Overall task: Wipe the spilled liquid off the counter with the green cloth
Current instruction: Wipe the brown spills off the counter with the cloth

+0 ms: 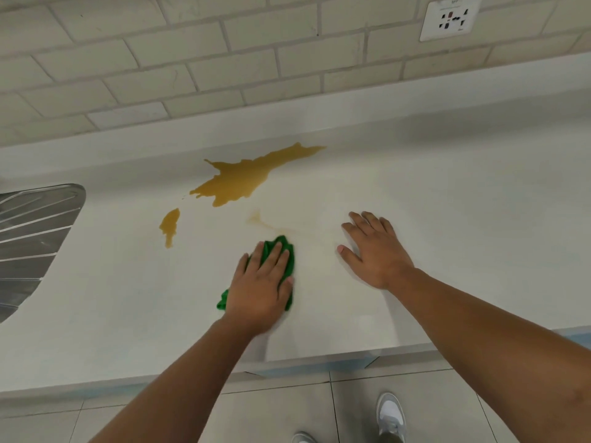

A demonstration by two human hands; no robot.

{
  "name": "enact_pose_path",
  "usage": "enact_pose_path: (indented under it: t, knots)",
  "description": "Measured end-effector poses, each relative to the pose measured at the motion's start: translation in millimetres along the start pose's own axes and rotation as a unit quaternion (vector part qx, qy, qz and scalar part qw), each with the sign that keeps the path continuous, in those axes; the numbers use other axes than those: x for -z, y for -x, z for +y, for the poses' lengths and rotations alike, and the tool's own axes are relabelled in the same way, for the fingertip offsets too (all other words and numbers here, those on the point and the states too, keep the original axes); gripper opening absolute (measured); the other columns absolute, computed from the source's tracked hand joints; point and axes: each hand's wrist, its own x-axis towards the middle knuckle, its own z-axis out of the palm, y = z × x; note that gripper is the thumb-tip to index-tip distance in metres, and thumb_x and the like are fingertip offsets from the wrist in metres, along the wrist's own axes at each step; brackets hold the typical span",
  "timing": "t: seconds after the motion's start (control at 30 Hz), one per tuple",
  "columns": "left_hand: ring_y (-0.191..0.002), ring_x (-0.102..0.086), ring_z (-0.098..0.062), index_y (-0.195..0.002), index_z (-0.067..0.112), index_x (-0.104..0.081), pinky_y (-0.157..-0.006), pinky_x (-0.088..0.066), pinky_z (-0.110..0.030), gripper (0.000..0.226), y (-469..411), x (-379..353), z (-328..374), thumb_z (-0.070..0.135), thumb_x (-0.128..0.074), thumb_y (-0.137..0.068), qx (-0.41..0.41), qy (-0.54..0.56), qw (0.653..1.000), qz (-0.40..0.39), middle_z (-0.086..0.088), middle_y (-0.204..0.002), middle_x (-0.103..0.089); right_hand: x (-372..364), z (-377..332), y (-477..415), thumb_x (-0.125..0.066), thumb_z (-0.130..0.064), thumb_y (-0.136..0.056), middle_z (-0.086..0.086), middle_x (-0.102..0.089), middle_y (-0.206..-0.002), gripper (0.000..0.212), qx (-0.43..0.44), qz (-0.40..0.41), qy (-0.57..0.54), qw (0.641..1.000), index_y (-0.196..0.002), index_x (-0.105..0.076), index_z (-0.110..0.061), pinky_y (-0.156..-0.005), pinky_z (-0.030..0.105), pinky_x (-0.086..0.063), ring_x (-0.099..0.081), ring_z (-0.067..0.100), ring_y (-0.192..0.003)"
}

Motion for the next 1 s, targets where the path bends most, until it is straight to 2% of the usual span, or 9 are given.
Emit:
enact_pose_path:
  t: [0.1, 0.23, 0.3, 0.37, 0.53, 0.63, 0.7, 0.87, 1.0]
  knots:
    - [-0.151, 0.011, -0.014, -0.157, 0.032, -0.009, -0.123, -0.001, -0.039, 0.059, 28, -8, -17, 0.052, -0.008, -0.102, -0.032, 0.001, 0.999, 0.006, 0.014, -0.162, 0.001, 0, 0, 0, -0.004, -0.066, -0.089, -0.001, -0.013, -0.165, 0.079, 0.001, -0.001, 0.002, 1.0, -0.152, -0.028, -0.024, -0.123, 0.045, -0.005, -0.004, 0.02, -0.152]
    - [-0.152, 0.005, -0.017, -0.157, 0.029, -0.011, -0.123, -0.004, -0.04, 0.062, 16, -2, -51, 0.052, -0.003, -0.1, 0.061, 0.014, 0.998, 0.012, 0.011, -0.164, -0.006, 0, 0, 0, -0.004, -0.066, -0.09, -0.001, -0.013, -0.165, 0.08, 0.001, 0.003, 0.003, 1.0, -0.153, -0.028, -0.024, -0.123, 0.046, -0.005, -0.004, 0.02, -0.152]
    - [-0.152, 0.005, -0.022, -0.158, 0.026, -0.007, -0.123, -0.004, -0.045, 0.062, -6, 2, -47, 0.049, -0.002, -0.1, 0.109, 0.009, 0.994, 0.003, 0.008, -0.165, -0.001, -1, 0, 0, -0.005, -0.066, -0.09, -0.001, -0.014, -0.165, 0.08, 0.001, 0.004, 0.003, 1.0, -0.152, -0.029, -0.024, -0.123, 0.046, -0.005, -0.005, 0.021, -0.152]
    - [-0.152, 0.005, -0.025, -0.158, 0.025, -0.005, -0.122, -0.003, -0.047, 0.061, -24, 5, -29, 0.048, -0.005, -0.101, 0.119, 0.01, 0.993, 0.003, 0.006, -0.165, 0.001, -2, -1, -1, -0.006, -0.067, -0.09, -0.001, -0.014, -0.165, 0.079, 0.001, 0.004, 0.004, 1.0, -0.152, -0.029, -0.024, -0.123, 0.046, -0.006, -0.005, 0.021, -0.152]
    - [-0.151, 0.011, -0.02, -0.158, 0.027, -0.006, -0.123, 0.002, -0.043, 0.059, -9, 2, 10, 0.049, -0.009, -0.103, -0.007, 0.009, 1.0, -0.006, 0.01, -0.164, 0.002, -4, 1, -2, -0.008, -0.067, -0.091, -0.002, -0.016, -0.164, 0.077, 0.0, 0.01, -0.001, 1.0, -0.151, -0.031, -0.024, -0.123, 0.045, -0.006, -0.006, 0.02, -0.151]
    - [-0.15, 0.013, -0.015, -0.157, 0.03, -0.01, -0.122, 0.002, -0.04, 0.058, 22, -6, -7, 0.051, -0.01, -0.103, -0.058, 0.002, 0.998, -0.003, 0.012, -0.163, 0.0, -4, 1, -2, -0.008, -0.067, -0.09, -0.001, -0.017, -0.164, 0.078, 0.001, 0.011, -0.004, 1.0, -0.151, -0.031, -0.024, -0.123, 0.046, -0.006, -0.006, 0.02, -0.151]
    - [-0.15, 0.013, -0.013, -0.157, 0.03, -0.012, -0.122, 0.001, -0.037, 0.058, 33, -9, -28, 0.052, -0.01, -0.103, -0.06, -0.005, 0.998, 0.0, 0.013, -0.163, -0.001, -5, 1, -2, -0.007, -0.067, -0.091, -0.001, -0.015, -0.164, 0.078, 0.003, 0.009, -0.001, 1.0, -0.152, -0.03, -0.024, -0.123, 0.046, -0.006, -0.005, 0.02, -0.152]
    - [-0.151, 0.008, -0.018, -0.157, 0.029, -0.006, -0.123, -0.003, -0.04, 0.06, 0, 0, -54, 0.051, -0.006, -0.102, 0.047, -0.001, 0.999, 0.006, 0.011, -0.164, 0.0, -6, 3, -3, -0.008, -0.069, -0.091, -0.001, -0.015, -0.165, 0.078, 0.002, 0.011, 0.002, 1.0, -0.152, -0.03, -0.024, -0.123, 0.046, -0.006, -0.005, 0.021, -0.152]
    - [-0.152, 0.002, -0.027, -0.158, 0.023, -0.008, -0.122, -0.006, -0.047, 0.061, -47, 6, -24, 0.047, -0.009, -0.101, 0.11, 0.011, 0.994, 0.01, 0.005, -0.165, -0.003, -6, 2, -2, -0.008, -0.07, -0.09, 0.0, -0.013, -0.165, 0.08, 0.005, 0.008, -0.003, 1.0, -0.153, -0.028, -0.023, -0.123, 0.046, -0.004, -0.002, 0.021, -0.152]
